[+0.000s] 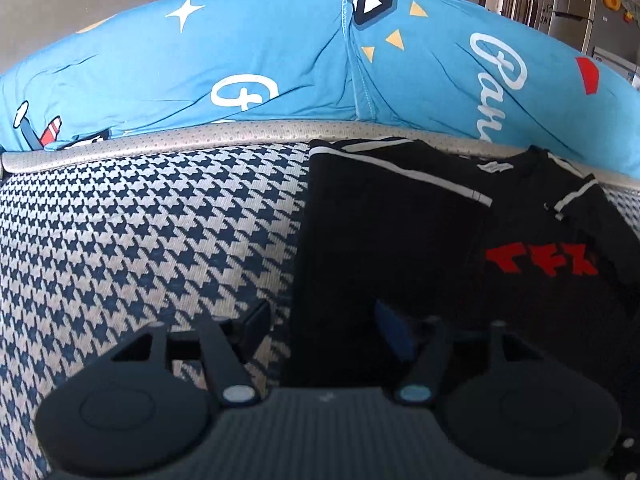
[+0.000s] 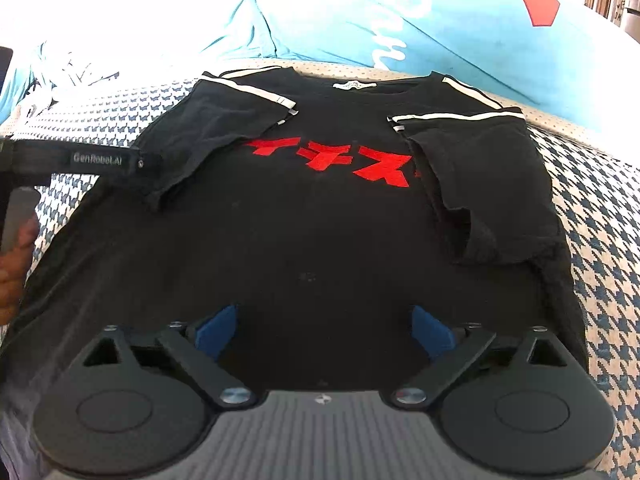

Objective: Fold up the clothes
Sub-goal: 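Open the left tool and release the folded edge, then move the open right tool onto the shirt's folded side edge, then close the right tool on the shirt's folded side edge, then lift the held side with the right tool and fold it over the other side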

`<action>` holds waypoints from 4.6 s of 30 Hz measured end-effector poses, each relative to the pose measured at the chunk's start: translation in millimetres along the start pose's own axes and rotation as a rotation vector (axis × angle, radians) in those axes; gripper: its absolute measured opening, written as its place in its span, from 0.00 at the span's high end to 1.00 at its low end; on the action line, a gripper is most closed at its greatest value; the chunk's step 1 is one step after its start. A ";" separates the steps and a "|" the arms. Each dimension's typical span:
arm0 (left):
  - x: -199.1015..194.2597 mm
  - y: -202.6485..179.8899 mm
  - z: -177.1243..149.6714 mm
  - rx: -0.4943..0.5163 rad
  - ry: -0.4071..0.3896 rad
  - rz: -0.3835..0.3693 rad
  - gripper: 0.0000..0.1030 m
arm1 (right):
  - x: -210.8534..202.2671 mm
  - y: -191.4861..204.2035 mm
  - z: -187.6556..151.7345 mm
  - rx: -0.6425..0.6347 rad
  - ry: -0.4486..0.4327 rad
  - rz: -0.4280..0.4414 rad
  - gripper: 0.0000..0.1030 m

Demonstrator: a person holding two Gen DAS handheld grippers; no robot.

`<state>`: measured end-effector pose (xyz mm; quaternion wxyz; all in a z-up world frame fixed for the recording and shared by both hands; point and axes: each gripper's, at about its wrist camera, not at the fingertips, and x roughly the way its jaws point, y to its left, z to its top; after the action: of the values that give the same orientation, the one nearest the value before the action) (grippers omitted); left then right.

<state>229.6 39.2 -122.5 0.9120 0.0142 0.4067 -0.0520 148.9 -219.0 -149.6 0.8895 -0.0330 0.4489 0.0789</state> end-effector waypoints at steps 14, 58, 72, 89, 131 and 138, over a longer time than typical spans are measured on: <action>-23.5 -14.6 -4.0 0.007 0.001 0.038 0.21 | -4.1 -6.4 0.8 0.043 -0.016 0.032 0.03; -51.2 -34.8 -17.8 -0.017 0.034 -0.025 0.07 | -16.2 -177.4 6.3 0.592 -0.172 0.071 0.47; -51.0 -35.2 -17.9 -0.015 0.040 -0.030 0.06 | -11.5 -175.5 9.2 0.582 -0.169 0.114 0.56; -54.1 -29.9 -17.4 -0.038 0.036 -0.018 0.06 | -10.8 -173.6 11.0 0.556 -0.214 0.090 0.85; -74.4 12.0 4.1 -0.159 0.005 -0.017 0.03 | -35.0 -72.2 62.9 0.409 -0.351 0.147 0.90; -76.2 43.3 1.3 -0.234 -0.005 0.041 0.02 | -26.1 0.1 91.5 0.274 -0.353 0.314 0.90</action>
<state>184.6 88.5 -65.7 0.9092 -0.0843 0.4074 0.0146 206.2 -210.0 -74.2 0.9270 0.1717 0.2932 0.1588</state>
